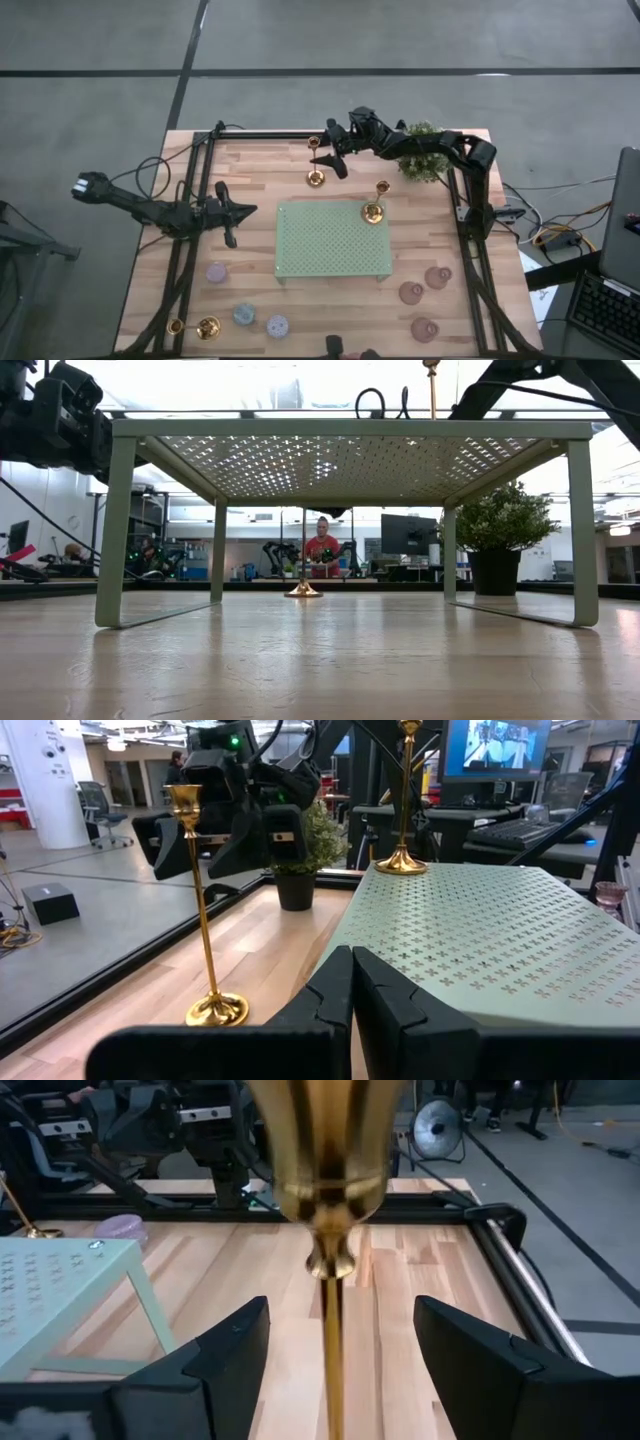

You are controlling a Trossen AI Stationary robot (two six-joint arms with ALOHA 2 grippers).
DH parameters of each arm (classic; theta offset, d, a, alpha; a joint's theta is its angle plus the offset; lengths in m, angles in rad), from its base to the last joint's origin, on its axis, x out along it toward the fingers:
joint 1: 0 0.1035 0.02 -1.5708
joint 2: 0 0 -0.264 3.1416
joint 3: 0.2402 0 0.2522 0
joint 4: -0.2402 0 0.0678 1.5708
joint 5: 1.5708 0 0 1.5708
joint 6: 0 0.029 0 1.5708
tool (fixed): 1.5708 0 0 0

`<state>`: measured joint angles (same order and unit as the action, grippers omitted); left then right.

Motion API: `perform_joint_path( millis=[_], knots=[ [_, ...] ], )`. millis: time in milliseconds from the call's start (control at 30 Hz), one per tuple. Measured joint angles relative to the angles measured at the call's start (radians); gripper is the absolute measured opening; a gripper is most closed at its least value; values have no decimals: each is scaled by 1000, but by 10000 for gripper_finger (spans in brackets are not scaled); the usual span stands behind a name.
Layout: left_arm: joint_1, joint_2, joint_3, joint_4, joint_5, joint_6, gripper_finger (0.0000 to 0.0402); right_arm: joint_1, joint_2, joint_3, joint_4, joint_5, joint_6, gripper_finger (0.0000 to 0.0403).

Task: Pick & Place candle stick holders
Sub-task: Put the top gold candle holder on the shelf

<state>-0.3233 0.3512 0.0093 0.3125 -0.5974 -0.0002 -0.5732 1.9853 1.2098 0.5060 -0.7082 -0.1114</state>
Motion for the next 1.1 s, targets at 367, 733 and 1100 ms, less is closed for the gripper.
perform_joint_path(
  millis=[367, 733, 1100],
  knots=[
    [0, 0, 0, 0, -1, 0, 13, -1, -30, -9, 4, -4, 0, 167],
    [0, 0, 0, 0, -2, 0, 13, -1, -32, -8, 1, -10, 0, 51],
    [0, 0, 0, 0, -2, 0, 13, -2, -85, -4, -12, -3, 26, 18]
  ],
)
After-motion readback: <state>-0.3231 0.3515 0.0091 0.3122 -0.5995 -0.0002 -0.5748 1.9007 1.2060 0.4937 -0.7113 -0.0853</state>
